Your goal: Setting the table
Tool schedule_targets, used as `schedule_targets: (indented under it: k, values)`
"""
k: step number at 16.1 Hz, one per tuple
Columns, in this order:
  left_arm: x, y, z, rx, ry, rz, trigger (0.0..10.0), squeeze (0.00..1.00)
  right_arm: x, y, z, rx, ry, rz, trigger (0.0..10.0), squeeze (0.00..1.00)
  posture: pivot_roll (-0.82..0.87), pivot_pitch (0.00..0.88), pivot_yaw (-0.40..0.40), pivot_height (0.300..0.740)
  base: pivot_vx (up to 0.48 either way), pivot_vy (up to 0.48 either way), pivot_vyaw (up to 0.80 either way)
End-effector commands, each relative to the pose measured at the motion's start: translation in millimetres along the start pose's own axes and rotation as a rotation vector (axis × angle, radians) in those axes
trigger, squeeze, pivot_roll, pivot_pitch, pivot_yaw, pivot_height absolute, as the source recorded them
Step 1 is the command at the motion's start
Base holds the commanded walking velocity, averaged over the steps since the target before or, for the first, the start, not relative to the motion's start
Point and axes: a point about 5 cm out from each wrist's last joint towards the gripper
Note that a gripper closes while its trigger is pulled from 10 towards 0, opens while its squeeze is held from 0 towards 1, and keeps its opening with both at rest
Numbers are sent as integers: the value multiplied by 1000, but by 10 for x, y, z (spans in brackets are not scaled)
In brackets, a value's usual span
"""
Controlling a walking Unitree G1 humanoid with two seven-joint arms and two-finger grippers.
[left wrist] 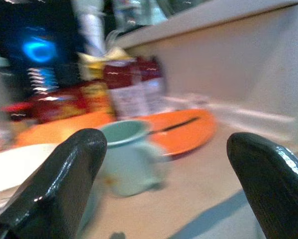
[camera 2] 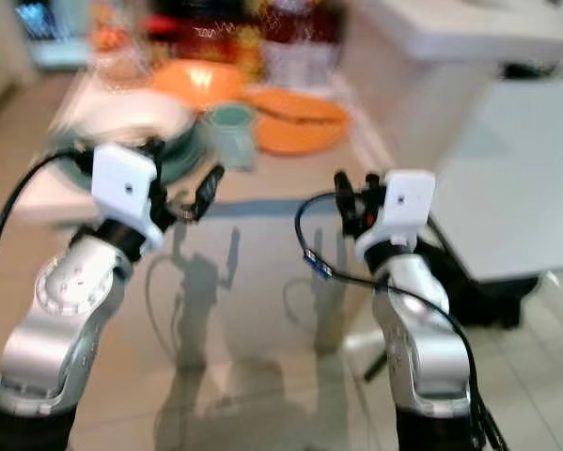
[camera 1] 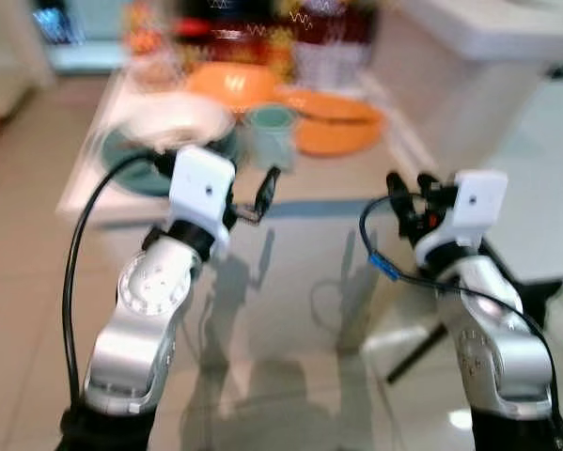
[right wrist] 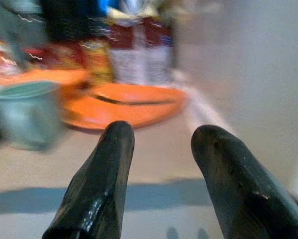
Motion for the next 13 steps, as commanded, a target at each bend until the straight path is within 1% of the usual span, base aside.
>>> schedule_targets:
  k: [1,9,11,13]
  values:
    - [52,-12,-11,-15,-22,-11,10000,0,53,-28,-3,-14,-20,1,10000,0,37,20,-53,740,319,0,0]
    - [71,18,-25,-4,-28,-14,10000,0,102,-46,-39,5,-20,10,10000,0,40,25,-56,740,312,0,0]
    - [86,42,-35,8,-32,-22,10000,0,128,-29,-61,33,-26,7,10000,0,41,26,-56,740,287,0,0]
    - [95,76,-49,42,-30,-21,10000,0,144,0,-73,59,-26,-3,10000,0,42,27,-57,740,0,0,0]
Point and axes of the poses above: a point about 5 cm out from each wrist's last joint towards the gripper, its own z axis pointing back from the gripper into the wrist, its own x axis along the axis of the wrist's last joint, y = z × x, and after that the axes turned 13 degrees about -z, right-handed
